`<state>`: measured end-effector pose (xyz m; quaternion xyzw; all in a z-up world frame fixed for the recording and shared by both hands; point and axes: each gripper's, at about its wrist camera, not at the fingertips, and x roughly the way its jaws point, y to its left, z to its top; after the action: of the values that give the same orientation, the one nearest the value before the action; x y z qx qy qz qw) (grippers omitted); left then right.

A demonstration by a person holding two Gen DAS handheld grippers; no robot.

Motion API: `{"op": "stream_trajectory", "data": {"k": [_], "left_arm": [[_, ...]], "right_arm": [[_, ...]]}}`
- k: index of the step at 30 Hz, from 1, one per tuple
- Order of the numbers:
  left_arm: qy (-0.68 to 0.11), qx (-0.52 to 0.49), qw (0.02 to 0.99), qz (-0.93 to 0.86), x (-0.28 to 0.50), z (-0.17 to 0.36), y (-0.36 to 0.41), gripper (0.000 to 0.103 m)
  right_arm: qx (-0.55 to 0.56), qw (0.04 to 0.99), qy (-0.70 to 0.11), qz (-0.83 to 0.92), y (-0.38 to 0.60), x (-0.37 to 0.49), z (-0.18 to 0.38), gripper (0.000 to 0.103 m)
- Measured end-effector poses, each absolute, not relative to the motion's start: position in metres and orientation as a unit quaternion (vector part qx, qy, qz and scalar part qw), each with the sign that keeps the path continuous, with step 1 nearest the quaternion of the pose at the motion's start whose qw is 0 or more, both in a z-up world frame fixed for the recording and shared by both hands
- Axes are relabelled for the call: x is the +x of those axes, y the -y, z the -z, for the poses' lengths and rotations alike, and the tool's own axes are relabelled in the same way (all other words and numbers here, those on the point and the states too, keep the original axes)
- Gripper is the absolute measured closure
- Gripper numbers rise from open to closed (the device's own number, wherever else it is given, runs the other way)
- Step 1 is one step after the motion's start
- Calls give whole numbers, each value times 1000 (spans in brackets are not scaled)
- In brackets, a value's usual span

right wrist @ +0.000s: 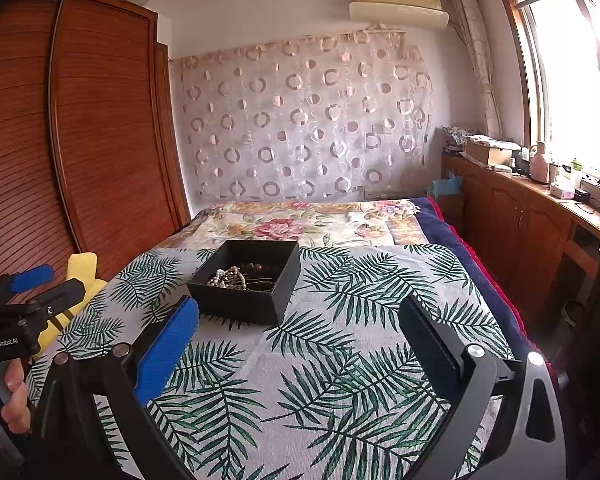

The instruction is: Organize jewelry

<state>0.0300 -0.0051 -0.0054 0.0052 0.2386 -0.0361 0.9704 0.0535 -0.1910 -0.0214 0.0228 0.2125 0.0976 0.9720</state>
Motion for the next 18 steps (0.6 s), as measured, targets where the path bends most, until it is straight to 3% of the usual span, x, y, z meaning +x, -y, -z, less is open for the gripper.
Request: {"op": "stream_trajectory", "data": {"k": [18], "left_arm": [[-237, 4, 971, 36, 30, 5, 6, 7]], "right_arm": [[23, 972, -212, -98, 191, 54, 23, 2]]}}
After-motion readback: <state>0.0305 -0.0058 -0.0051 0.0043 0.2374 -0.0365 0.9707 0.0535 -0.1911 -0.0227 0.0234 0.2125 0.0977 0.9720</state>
